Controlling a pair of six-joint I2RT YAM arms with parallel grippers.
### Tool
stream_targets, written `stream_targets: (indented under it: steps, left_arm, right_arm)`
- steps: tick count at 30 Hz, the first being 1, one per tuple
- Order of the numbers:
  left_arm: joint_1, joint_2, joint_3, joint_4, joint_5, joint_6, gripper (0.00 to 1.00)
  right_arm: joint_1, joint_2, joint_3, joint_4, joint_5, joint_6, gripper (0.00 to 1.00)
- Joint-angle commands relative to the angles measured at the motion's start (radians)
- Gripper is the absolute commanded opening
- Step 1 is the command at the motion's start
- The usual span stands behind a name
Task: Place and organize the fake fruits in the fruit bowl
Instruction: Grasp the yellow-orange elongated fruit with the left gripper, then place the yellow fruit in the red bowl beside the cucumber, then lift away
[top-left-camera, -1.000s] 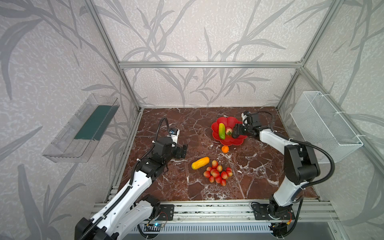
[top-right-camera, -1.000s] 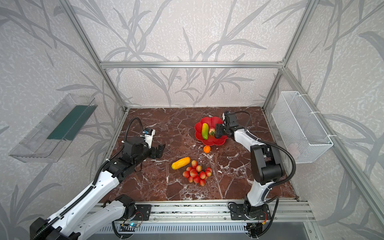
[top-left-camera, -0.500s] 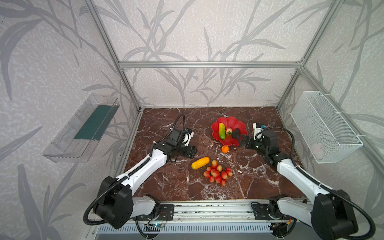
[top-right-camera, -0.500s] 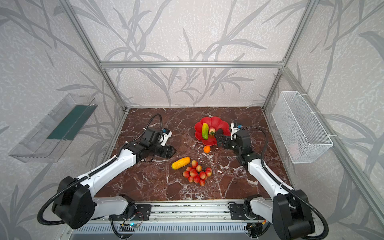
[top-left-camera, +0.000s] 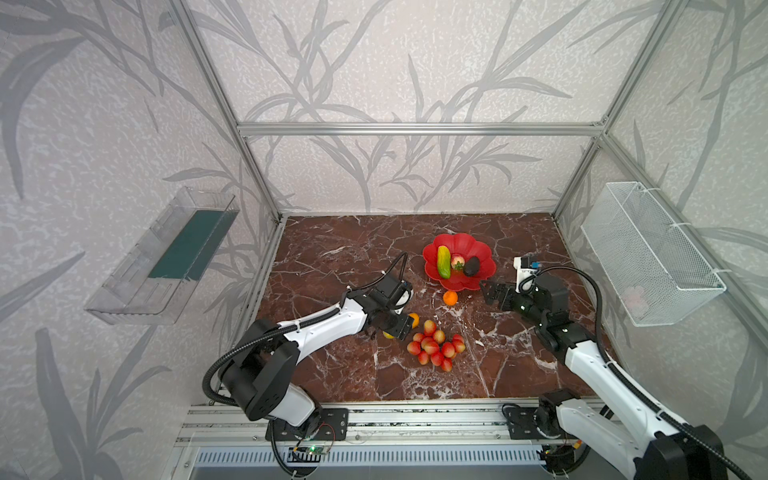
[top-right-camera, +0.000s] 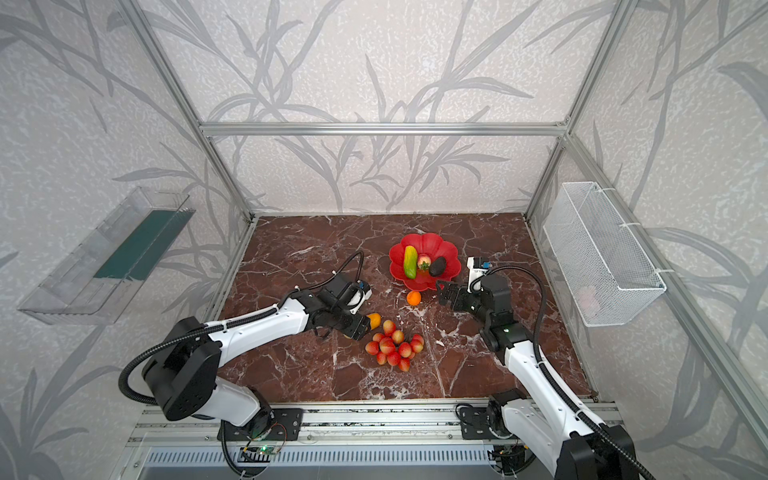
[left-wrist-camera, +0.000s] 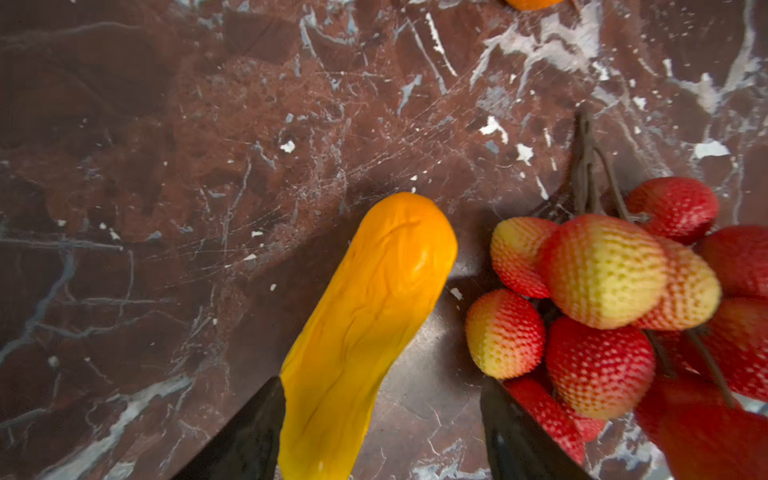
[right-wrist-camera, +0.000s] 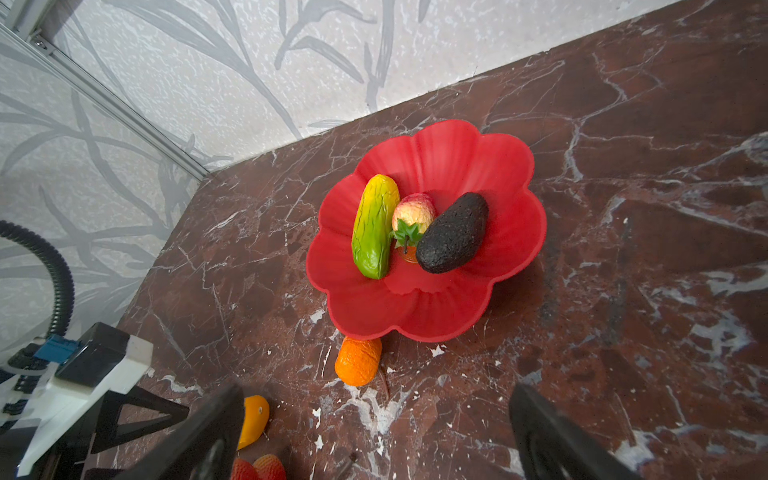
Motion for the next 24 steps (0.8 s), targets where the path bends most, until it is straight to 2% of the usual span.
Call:
stream_targets:
  steps: [1,14,16,20,24]
  left_arm:
    - [-0.001,0.037,0.045,0.005,-0.05,-0.009,0.75]
    - [-0.001,0.165,0.084,0.02,-0.078,-0.006,0.74]
    - [-0.002,0.177,0.088,0.021,-0.074,-0.006,0.69]
    - [-0.002,0.175,0.095,0.029,-0.057,-0.017,0.46]
    - [0.003,0.144,0.112,0.064,-0.043,-0.045,0.37]
  right_arm:
    - [0.0,-0.028,-0.003,-0.028,0.013,-0.016,0.99]
    - [0.0,-0.072,-0.005,-0.065,0.022,-0.028,0.99]
    - [-0.001,-0.071,-0.004,-0.064,0.02,-0.028,0.99]
    - [0.0,-0.071,-0.005,-0.064,0.022,-0.024,0.99]
    - [0.0,-0.069,-0.004,-0.068,0.027,-0.014,0.99]
